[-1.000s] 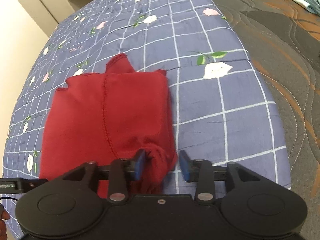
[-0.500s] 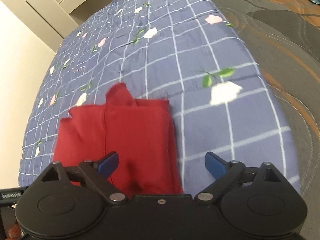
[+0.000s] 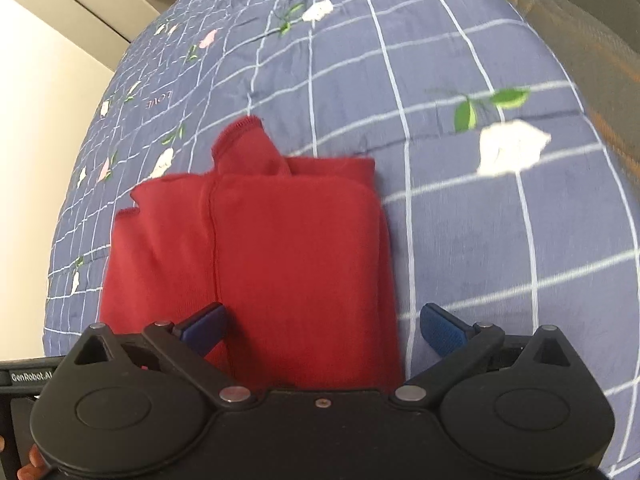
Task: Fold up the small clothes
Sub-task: 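Move both open tools to the end of the red bundle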
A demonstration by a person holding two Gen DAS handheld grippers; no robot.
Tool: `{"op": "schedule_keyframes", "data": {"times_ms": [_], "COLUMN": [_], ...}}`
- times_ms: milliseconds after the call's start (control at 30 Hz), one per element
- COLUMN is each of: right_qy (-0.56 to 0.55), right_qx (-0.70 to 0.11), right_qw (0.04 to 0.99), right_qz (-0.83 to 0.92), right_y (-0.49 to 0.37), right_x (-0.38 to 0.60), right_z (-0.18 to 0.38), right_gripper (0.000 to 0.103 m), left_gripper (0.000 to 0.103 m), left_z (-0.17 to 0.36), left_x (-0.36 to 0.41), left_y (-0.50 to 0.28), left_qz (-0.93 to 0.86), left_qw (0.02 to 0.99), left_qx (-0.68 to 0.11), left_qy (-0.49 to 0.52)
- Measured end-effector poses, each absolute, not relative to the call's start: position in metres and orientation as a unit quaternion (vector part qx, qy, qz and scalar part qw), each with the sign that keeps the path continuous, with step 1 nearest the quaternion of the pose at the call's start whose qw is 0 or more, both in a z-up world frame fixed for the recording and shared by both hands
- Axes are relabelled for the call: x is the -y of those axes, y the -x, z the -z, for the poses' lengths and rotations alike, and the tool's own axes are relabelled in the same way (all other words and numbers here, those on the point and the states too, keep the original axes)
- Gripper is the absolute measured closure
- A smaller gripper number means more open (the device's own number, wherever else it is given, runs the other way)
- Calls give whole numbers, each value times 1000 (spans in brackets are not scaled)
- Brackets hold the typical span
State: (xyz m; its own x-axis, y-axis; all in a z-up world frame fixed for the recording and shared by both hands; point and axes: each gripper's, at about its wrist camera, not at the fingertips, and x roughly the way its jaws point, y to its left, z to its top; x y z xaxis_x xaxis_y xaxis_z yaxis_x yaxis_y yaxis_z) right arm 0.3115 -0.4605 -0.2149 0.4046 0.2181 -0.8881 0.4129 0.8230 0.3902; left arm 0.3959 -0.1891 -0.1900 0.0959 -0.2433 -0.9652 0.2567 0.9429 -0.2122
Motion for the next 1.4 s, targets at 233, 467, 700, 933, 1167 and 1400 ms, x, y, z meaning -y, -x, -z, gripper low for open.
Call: {"op": "schedule_keyframes", "data": {"times_ms": [233, 467, 700, 933, 1167, 1400], "right_qy": [-294, -285, -286, -300, -310, -348], "right_qx": [-544, -550, -545, -541, -538, -522], "right_qw": [783, 782, 783, 779, 777, 768], "right_qz": [64, 73, 93, 102, 106, 131], "right_y": [-311, -315, -311, -309, -309, -305], "right_x": [460, 456, 454, 455, 458, 477], "right_z": [218, 220, 216, 212, 212, 211], "right_gripper": [1, 1, 6, 17, 19, 19], "left_gripper": [0, 0, 1, 1, 0, 4], "left_z": [192, 197, 194, 195, 197, 195], "left_x": [189, 189, 188, 187, 178, 174], "left_y": [-397, -399, -402, -402, -403, -402], "left_qz": [168, 166, 173, 168, 158, 158], "left_qw": [736, 726, 720, 715, 711, 711], "left_qx": [-655, -668, -672, -678, -685, -685], "left_qy": [-3, 2, -1, 6, 24, 29]}}
